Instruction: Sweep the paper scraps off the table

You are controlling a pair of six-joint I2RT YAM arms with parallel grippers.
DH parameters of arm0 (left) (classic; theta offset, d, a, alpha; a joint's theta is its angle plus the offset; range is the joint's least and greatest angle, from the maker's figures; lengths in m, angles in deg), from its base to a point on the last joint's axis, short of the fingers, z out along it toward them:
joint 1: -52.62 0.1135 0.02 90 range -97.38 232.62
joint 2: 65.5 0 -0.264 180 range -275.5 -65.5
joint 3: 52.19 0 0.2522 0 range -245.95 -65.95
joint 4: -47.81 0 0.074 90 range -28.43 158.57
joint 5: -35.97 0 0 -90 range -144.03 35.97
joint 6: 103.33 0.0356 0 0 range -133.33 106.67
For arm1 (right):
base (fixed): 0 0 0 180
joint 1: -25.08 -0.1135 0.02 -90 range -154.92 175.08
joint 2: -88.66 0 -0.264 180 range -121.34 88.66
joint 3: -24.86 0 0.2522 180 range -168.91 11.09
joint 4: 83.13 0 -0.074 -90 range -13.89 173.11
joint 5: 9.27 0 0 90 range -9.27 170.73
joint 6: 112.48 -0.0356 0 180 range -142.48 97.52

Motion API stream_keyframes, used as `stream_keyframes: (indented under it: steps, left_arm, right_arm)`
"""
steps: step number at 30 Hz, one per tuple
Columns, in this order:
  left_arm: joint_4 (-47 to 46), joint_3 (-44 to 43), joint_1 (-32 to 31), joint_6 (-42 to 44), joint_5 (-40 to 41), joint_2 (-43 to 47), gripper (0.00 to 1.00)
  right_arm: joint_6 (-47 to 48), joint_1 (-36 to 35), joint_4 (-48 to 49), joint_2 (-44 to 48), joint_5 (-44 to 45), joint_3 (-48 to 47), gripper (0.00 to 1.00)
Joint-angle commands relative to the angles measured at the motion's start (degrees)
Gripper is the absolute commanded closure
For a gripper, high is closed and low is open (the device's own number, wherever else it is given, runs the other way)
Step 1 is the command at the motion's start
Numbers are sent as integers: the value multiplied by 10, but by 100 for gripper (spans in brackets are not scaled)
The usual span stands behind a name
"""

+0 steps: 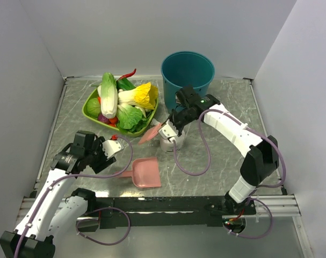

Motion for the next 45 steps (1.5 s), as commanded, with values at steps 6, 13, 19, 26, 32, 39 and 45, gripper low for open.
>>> stream_keyframes:
  steps: [6, 13, 19, 26, 32, 39, 45]
  left_arm:
    - [-10, -4, 2, -2, -19, -5, 30]
    - [-13, -6, 2, -8, -17, -5, 30]
    - [-9, 6, 2, -26, -1, 2, 27]
    - [-7, -4, 2, -41, -1, -3, 3]
    - [-5, -27, 2, -79, 0, -10, 3]
    - [-69, -45, 2, -159, 67, -11, 4]
    - [-78, -68, 6, -169, 70, -10, 4]
  right_arm:
    - [11, 31, 0, -50, 77, -70, 100]
    - [54, 59, 3, -105, 127, -117, 100]
    - [76, 71, 31, -149, 138, -137, 100]
    - [97, 51, 27, -185, 130, -127, 100]
    - [95, 7, -24, -142, 96, -91, 100]
    - [81, -41, -54, -43, 60, -5, 100]
    - [-45, -52, 41, 32, 29, 6, 100]
